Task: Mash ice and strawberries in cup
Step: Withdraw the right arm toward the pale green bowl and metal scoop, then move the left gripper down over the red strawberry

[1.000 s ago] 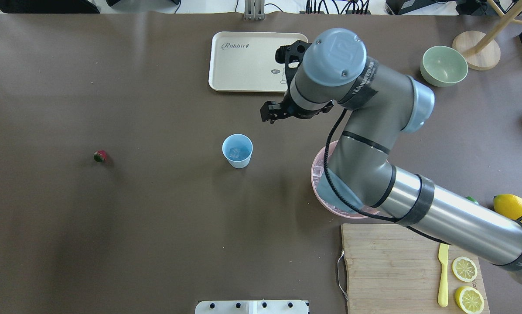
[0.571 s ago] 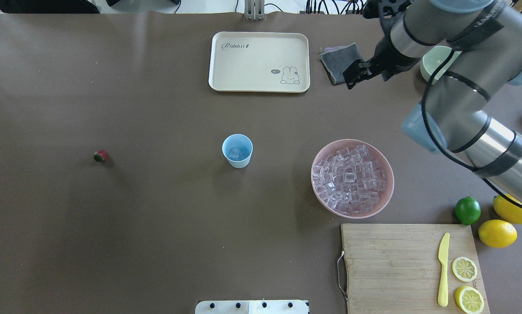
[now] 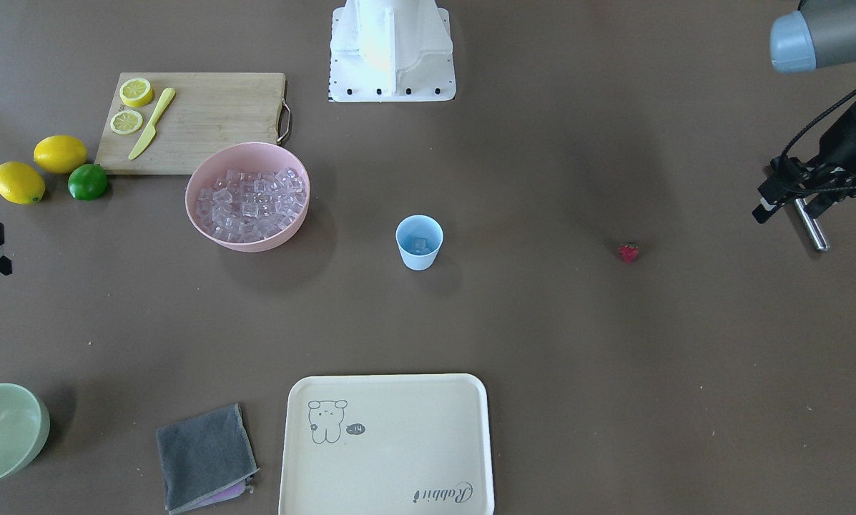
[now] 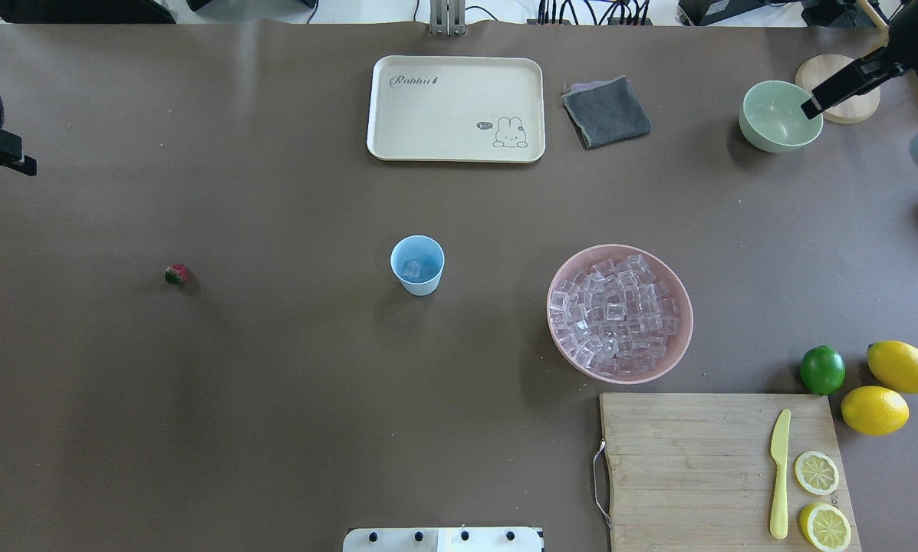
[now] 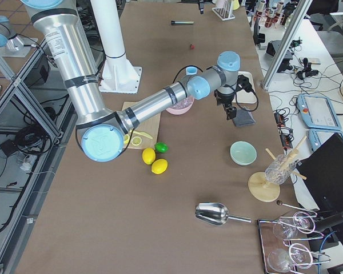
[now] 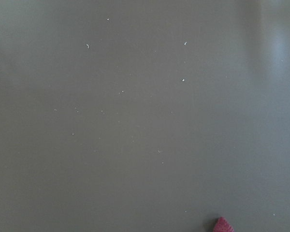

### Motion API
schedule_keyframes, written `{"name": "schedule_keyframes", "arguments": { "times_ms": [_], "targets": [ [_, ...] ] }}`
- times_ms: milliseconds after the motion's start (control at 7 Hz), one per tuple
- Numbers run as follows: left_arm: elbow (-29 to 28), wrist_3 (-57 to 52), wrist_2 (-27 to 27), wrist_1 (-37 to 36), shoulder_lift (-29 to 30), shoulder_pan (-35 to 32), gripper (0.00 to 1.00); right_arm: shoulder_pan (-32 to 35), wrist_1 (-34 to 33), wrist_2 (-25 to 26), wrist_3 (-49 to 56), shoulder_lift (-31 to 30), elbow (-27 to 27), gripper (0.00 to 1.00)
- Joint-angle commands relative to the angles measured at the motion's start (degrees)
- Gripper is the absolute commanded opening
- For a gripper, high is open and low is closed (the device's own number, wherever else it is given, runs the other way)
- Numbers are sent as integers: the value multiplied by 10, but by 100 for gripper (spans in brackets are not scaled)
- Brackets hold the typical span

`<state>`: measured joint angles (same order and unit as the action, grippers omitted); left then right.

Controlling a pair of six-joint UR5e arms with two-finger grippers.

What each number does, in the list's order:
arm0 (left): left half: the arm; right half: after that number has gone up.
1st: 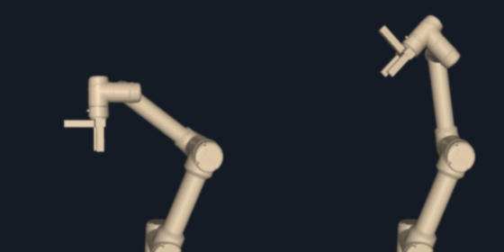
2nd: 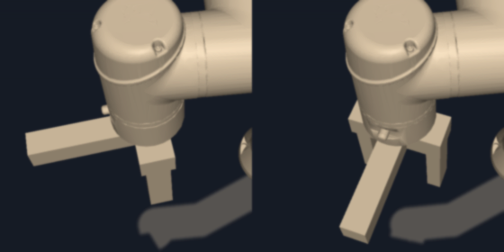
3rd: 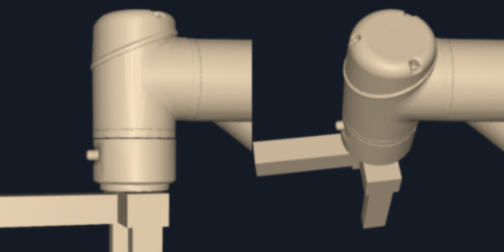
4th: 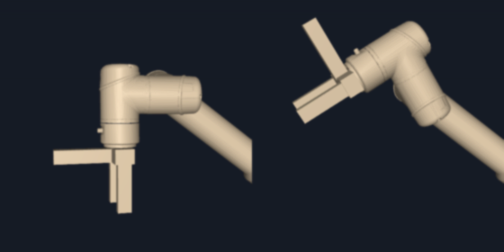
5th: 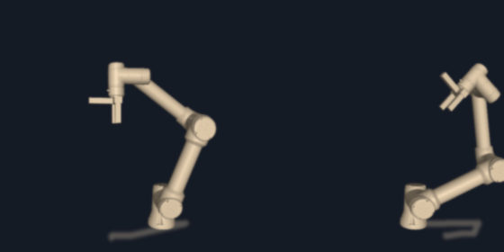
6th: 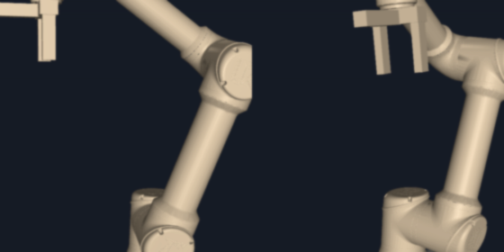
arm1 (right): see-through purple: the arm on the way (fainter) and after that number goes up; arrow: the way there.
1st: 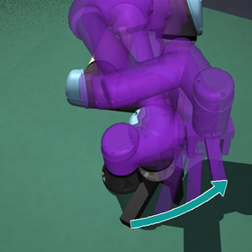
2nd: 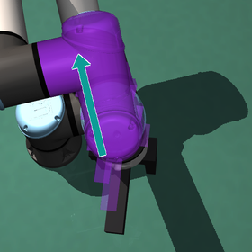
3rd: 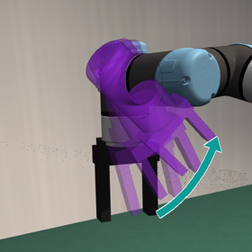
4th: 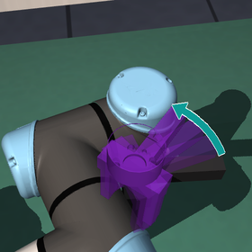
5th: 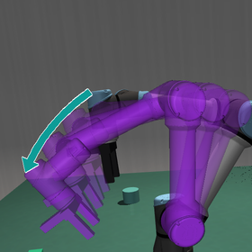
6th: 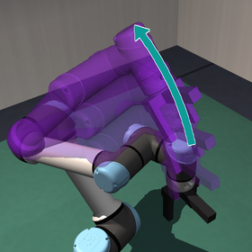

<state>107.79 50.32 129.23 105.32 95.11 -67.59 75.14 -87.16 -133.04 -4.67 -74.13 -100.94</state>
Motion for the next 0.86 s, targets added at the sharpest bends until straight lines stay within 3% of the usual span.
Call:
{"name": "schedule_keyframes", "arguments": {
  "times_ms": [0,143,429,714],
  "targets": [
    [-2,43,-6,-15,47,53,99,90,0,-13,104,-118,-40,99],
    [-4,43,-6,-17,61,75,99,105,5,-13,137,-164,-47,99],
    [-78,42,-46,-26,111,125,99,111,1,-17,143,-175,-45,99],
    [-59,9,-60,-14,36,136,99,111,-4,-16,143,-156,-38,99]
  ]
}}
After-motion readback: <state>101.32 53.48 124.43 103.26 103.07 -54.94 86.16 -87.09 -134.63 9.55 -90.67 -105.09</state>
